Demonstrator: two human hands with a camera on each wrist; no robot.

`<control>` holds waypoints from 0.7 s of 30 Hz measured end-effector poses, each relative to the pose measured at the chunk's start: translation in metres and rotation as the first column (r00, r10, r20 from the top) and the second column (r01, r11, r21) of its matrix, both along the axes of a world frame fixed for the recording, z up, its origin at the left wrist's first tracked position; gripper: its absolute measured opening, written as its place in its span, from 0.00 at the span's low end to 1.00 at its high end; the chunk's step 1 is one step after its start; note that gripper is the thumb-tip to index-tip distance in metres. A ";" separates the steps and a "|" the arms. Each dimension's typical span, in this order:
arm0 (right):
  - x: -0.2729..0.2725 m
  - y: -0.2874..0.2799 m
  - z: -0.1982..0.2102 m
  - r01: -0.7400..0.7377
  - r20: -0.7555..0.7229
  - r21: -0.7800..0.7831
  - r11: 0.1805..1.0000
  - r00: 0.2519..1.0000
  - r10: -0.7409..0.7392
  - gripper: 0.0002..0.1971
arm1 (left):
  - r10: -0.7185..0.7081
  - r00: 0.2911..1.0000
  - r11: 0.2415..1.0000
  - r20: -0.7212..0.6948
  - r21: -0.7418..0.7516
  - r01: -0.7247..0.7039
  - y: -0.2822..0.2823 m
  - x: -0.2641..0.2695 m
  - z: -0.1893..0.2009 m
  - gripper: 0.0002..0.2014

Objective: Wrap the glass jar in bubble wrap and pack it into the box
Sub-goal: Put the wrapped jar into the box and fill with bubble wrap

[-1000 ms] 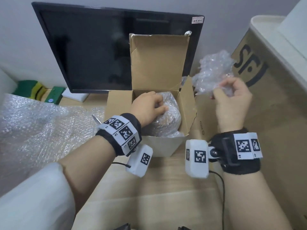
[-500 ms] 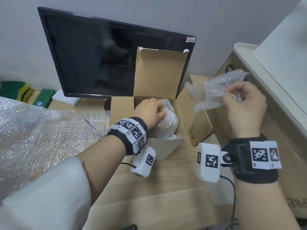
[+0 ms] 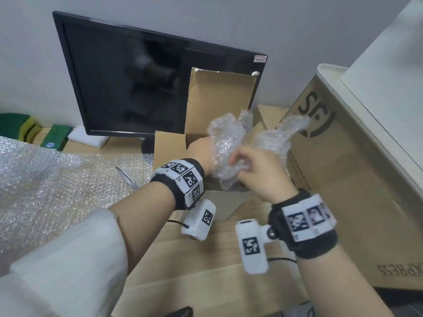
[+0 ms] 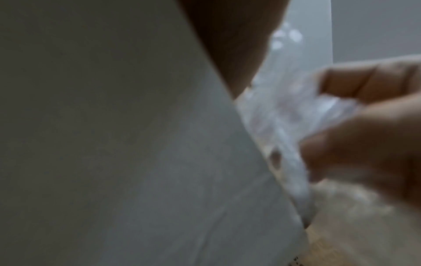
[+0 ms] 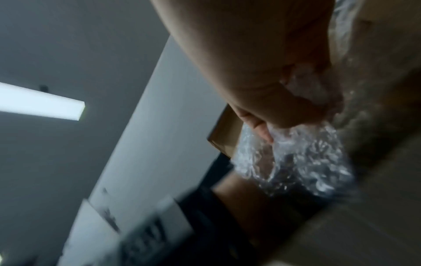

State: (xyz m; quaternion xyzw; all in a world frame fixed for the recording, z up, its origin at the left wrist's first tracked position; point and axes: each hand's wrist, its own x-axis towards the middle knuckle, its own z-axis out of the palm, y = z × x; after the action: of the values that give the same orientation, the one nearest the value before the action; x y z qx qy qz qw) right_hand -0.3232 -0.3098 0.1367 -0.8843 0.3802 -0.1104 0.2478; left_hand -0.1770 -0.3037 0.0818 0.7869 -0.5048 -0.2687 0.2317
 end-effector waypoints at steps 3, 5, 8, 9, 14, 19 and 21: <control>0.005 0.003 -0.022 -0.019 -0.099 -0.031 0.999 0.995 0.015 0.16 | 0.163 0.974 0.986 -0.160 -0.012 -0.167 0.001 0.000 -0.011 0.14; 0.004 0.001 -0.021 0.027 -0.059 0.021 0.999 0.998 -0.026 0.15 | 0.206 0.920 0.971 -0.334 -0.044 -0.234 0.004 -0.003 -0.007 0.16; 0.000 -0.006 -0.016 0.026 0.013 0.152 0.988 1.000 -0.028 0.13 | 0.103 0.946 0.990 -0.306 -0.061 -0.127 0.006 -0.005 0.004 0.15; -0.001 -0.006 -0.015 0.011 0.051 0.213 0.977 0.998 -0.023 0.14 | 0.062 0.976 0.996 -0.207 -0.057 -0.075 0.009 -0.005 0.006 0.12; -0.004 -0.005 -0.001 -0.058 0.187 0.324 0.944 0.982 -0.003 0.14 | -0.099 0.993 0.994 0.070 0.047 0.095 0.013 -0.003 0.000 0.14; -0.004 -0.019 0.032 0.130 0.531 0.145 0.981 0.826 -0.188 0.08 | -0.180 0.977 0.968 0.112 -0.157 0.196 0.013 -0.005 0.006 0.23; -0.001 -0.029 0.042 0.196 0.586 0.039 0.980 0.790 -0.182 0.06 | -0.207 0.965 0.961 0.158 -0.150 0.231 0.014 -0.004 0.005 0.30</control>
State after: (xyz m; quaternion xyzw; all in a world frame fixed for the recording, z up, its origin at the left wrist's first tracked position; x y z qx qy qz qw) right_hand -0.3237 -0.3384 0.1791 -0.7673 0.3702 -0.4065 0.3300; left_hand -0.1811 -0.2897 0.0866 0.7209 -0.6248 -0.1933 0.2293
